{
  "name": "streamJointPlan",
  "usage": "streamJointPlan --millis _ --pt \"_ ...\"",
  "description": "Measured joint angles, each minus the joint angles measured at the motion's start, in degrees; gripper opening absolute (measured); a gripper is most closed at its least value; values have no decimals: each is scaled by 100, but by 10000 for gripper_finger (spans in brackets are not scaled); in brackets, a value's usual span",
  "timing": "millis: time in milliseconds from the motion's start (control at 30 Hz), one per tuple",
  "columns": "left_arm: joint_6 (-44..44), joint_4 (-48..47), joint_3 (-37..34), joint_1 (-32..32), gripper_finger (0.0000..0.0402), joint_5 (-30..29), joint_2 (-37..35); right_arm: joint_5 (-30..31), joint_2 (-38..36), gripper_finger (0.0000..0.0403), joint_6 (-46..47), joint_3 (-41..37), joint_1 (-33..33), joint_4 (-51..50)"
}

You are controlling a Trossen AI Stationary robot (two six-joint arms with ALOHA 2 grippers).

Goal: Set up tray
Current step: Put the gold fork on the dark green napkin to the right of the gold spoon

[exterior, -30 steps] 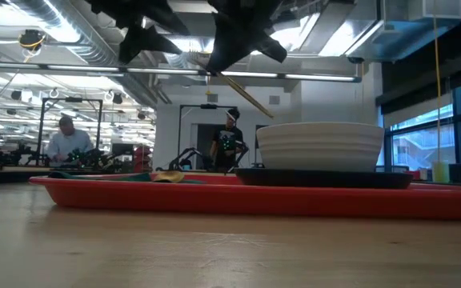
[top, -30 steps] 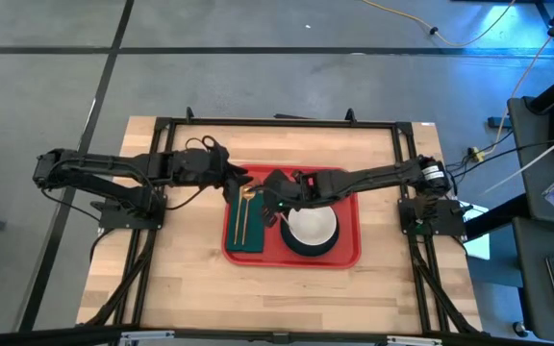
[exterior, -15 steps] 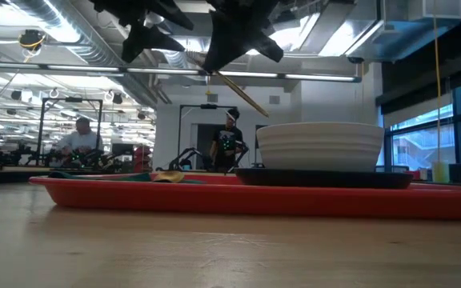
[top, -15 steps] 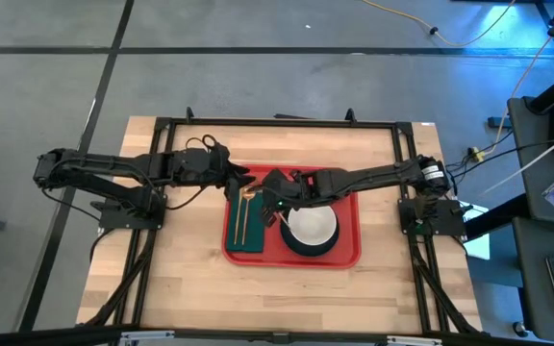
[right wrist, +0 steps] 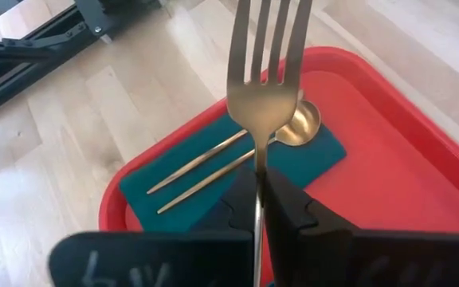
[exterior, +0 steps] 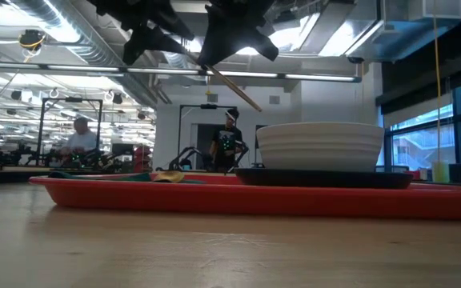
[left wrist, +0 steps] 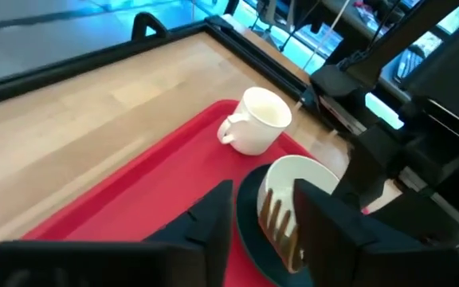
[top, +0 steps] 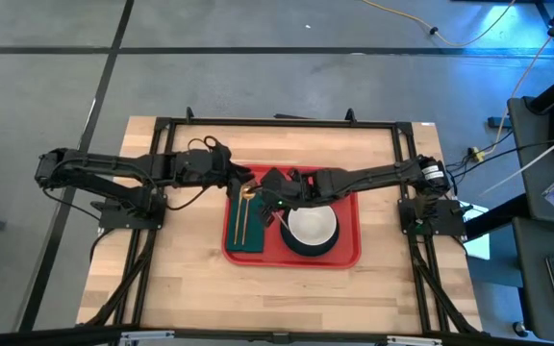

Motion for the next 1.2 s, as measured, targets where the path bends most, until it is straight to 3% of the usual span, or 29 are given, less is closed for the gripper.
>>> streamJointPlan --millis 267,500,733,867,967,1200 --pt "618 -4 0 0 15 -11 0 10 0 9 9 0 2 -7" --pt "992 -4 0 -2 3 31 0 -238 0 18 -280 0 -7 -30" --pt "1127 -3 -2 4 2 155 -2 -623 -16 119 -450 2 -10 -269" --pt "1328 -17 -2 34 2 354 -2 -556 -199 178 -254 2 -111 -1284" --pt "1535 -15 -2 223 2 920 -2 -413 -486 205 -122 0 -120 -2064" --pt "1392 -156 -2 1162 2 2959 8 -139 -1196 226 321 0 -54 -3101"
